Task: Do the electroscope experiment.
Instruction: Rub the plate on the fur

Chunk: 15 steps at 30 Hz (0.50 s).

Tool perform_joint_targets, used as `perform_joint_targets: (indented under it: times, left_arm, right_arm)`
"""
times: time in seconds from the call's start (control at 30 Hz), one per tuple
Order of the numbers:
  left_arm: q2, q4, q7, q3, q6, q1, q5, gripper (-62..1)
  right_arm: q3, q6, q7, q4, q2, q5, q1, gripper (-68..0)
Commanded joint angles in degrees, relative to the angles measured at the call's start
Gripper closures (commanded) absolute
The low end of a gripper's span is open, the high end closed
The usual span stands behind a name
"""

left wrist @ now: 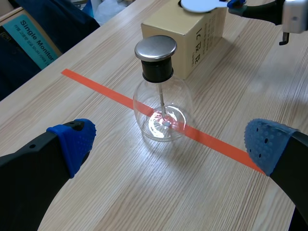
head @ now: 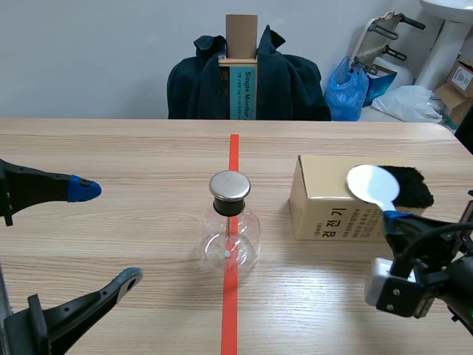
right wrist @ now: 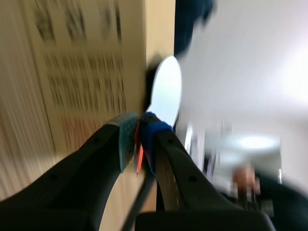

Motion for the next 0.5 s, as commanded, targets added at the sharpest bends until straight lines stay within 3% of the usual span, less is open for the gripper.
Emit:
perform_joint_targets:
  times: [0.0, 0.03, 0.13, 0.17, 0.2, 0.3, 0.33, 0.47]
  left_arm:
    - [0.5, 0.5, -0.6, 0.0, 0.1, -0.2, -0.6, -62.3]
    - [0.5, 0.5, -0.6, 0.0, 0.1, -0.2, -0.6, -62.3]
    - [0.5, 0.5, -0.6, 0.0, 0.1, -0.2, -0.6, -62.3]
    - [0.5, 0.5, -0.6, 0.0, 0.1, -0.2, -0.6, -62.3]
    - [0.5, 0.5, -0.6, 0.0, 0.1, -0.2, -0.6, -62.3]
    - [0.5, 0.5, -0.6, 0.0, 0.1, -0.2, -0.6, -62.3]
    - [0.5, 0.5, -0.6, 0.0, 0.1, -0.2, -0.6, -62.3]
    - [0.5, 0.5, -0.6, 0.0, 0.1, -0.2, -0.6, -62.3]
  right_arm:
    - [0.9, -0.3, -4.6, 0.2, 0.9, 0.6, 0.5, -0.7]
    - [0.9, -0.3, -3.6, 0.2, 1.2, 0.5, 0.5, -0.7]
    - [0.7, -0.4, 8.6, 0.3, 1.8, -0.2, 1.1, -0.7]
    - [0.7, -0.4, 9.8, 0.3, 1.7, -0.2, 1.2, -0.7]
    - [0.7, -0.4, 8.0, 0.3, 1.7, -0.1, 1.2, -0.7]
    - [0.9, -0.4, -4.1, 0.3, 1.5, 0.0, 1.0, -0.7]
    - [0.9, -0.4, -4.7, 0.3, 1.7, 0.0, 1.0, -0.7]
    - [0.8, -0.4, 11.0, 0.3, 2.4, -0.2, 1.2, -0.7]
